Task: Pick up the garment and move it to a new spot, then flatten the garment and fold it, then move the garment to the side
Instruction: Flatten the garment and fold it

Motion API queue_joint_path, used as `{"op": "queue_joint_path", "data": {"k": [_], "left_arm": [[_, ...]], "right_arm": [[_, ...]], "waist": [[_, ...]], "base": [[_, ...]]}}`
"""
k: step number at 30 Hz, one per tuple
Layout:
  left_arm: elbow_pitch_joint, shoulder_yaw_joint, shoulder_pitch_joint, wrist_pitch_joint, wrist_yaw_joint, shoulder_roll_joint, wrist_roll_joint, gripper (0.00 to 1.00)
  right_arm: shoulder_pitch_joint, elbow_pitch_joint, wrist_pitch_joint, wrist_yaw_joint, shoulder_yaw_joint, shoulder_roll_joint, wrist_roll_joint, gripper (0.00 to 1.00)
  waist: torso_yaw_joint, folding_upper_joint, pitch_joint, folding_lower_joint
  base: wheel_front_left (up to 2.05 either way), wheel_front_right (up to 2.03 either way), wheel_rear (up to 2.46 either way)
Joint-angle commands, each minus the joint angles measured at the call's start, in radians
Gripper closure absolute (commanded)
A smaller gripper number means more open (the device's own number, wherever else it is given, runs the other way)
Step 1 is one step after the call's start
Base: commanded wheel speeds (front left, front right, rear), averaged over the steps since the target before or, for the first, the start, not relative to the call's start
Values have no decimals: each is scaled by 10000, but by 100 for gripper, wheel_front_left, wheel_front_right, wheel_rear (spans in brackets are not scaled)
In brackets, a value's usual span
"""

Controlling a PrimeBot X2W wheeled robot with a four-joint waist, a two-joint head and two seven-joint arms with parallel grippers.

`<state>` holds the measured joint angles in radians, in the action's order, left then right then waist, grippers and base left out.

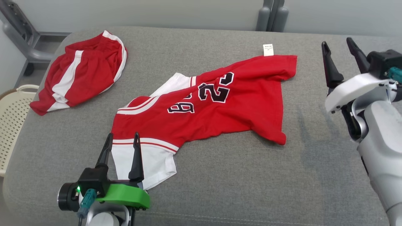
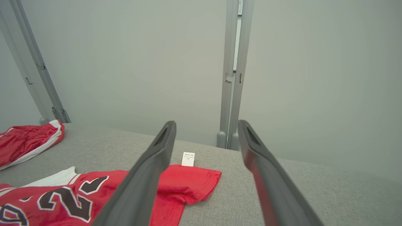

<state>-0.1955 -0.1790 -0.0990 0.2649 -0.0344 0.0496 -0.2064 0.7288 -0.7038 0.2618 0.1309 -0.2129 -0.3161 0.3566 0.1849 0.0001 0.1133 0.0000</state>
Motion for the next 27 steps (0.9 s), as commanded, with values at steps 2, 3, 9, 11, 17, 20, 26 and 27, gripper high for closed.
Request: {"op": "queue_joint_path", "data": {"k": [2,3,9,11,17,20,26,27], "left_arm": [[80,159,193,1,44,17,104,0],[111,234,251,1,48,17,153,0],[192,690,561,1,87,17,300,0],[210,814,632,1,97,19,350,0],[273,1108,957,-1,122,19,528,0],[309,1272,1114,1,150,19,602,0],[430,1563,1396,1,84,19,727,0],[455,1620,1424,1,72,21,766,0]], "right_arm": [[-597,420,34,-3,262,147,-143,0],[-874,650,34,-3,393,239,-208,0],[-2474,1889,30,-3,1189,845,-497,0],[-2963,2253,30,-1,1359,1066,-636,0],[-4190,3114,30,-1,1761,1602,-1047,0],[-4695,3478,29,-3,1952,1833,-1199,0],[-5552,4015,31,-3,2161,2222,-1584,0],[-5665,4099,29,-1,2174,2275,-1641,0]], "waist": [[-198,-1,-251,0],[-241,-1,-305,0],[-472,-1,-549,0],[-559,-1,-645,0],[-780,-1,-956,0],[-906,-1,-1113,0],[-1132,-1,-1321,0],[-1164,-1,-1342,0]], "base": [[0,0,0],[0,0,0],[0,0,0],[0,0,0],[0,0,0],[0,0,0],[0,0,0],[0,0,0]]}}
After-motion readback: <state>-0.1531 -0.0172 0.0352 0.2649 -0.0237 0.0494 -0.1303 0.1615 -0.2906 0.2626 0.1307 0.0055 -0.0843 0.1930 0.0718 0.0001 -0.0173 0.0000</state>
